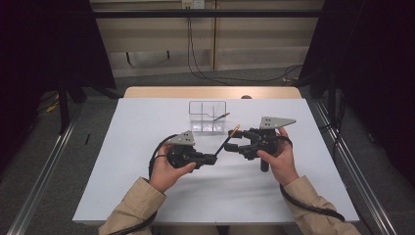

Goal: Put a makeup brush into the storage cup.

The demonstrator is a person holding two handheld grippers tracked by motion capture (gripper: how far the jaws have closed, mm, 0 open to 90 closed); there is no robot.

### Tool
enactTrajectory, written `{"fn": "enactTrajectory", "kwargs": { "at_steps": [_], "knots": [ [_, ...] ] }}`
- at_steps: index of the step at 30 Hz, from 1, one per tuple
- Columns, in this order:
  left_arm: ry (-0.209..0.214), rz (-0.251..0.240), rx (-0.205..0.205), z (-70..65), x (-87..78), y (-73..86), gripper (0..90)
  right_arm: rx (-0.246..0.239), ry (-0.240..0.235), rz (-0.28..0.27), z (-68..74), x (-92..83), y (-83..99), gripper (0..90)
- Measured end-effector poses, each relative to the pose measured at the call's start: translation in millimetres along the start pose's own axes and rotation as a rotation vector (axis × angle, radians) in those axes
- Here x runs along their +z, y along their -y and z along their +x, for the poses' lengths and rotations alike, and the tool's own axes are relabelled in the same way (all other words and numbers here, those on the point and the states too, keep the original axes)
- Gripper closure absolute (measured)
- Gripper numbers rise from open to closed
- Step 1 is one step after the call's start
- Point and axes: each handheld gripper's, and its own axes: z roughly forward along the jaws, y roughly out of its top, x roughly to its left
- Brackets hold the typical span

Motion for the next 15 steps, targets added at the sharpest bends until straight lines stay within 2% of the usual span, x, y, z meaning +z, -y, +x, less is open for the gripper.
{"fn": "enactTrajectory", "kwargs": {
  "at_steps": [6, 12, 15],
  "knots": [
    [0.009, 0.000, -0.007, 0.8, 1.5, 0.7, 86.1, 0.028, 0.004, -0.005, -0.9, -1.0, -1.7, 55.7],
    [0.005, -0.003, -0.014, 1.7, 2.5, 0.5, 86.0, 0.058, -0.030, -0.007, -0.4, -0.5, -3.2, 73.6],
    [0.012, -0.012, -0.014, 1.7, 3.7, 0.9, 86.0, 0.077, -0.043, -0.012, 0.0, -0.2, -4.0, 77.5]
  ]
}}
